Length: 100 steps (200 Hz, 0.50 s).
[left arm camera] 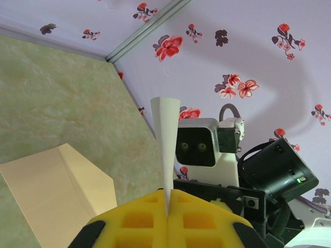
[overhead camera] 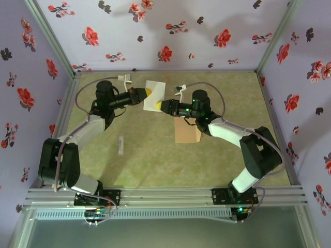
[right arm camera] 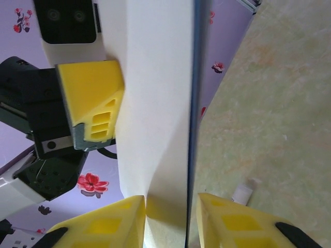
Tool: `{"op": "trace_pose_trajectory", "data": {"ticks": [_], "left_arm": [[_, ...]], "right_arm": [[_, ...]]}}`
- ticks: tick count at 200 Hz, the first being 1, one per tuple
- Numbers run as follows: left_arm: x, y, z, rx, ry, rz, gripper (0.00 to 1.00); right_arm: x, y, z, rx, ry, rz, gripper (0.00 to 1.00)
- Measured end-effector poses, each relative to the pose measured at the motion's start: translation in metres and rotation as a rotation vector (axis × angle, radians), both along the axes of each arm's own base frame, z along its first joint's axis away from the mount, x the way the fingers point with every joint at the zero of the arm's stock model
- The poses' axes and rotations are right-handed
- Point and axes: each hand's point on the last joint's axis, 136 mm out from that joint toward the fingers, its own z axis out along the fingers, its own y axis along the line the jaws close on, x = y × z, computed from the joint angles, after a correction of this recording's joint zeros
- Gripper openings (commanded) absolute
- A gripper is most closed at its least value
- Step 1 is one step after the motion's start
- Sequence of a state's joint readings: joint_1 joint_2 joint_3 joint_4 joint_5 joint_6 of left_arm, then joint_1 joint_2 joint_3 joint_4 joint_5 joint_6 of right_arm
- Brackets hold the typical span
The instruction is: Place the letter into the envelope and seal it
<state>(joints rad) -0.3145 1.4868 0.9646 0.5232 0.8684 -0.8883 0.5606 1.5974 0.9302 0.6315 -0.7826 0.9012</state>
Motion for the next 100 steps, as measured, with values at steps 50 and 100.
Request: {"op": "trace_pose_trajectory", "data": {"ticks": [50, 100], "left_arm": [[-0.0002, 0.0001, -0.0020, 0.005, 0.007, 0.000, 0.00], [-0.0003, 0.0001, -0.0057, 0.010, 0.023, 0.000, 0.00]], "right_arm": [[-0.0022, -0.0039, 0.0084, 0.002, -0.023, -0.004, 0.26], [0.0014, -0.0086, 0.0052, -0.008, -0.024, -0.015, 0.43]]}}
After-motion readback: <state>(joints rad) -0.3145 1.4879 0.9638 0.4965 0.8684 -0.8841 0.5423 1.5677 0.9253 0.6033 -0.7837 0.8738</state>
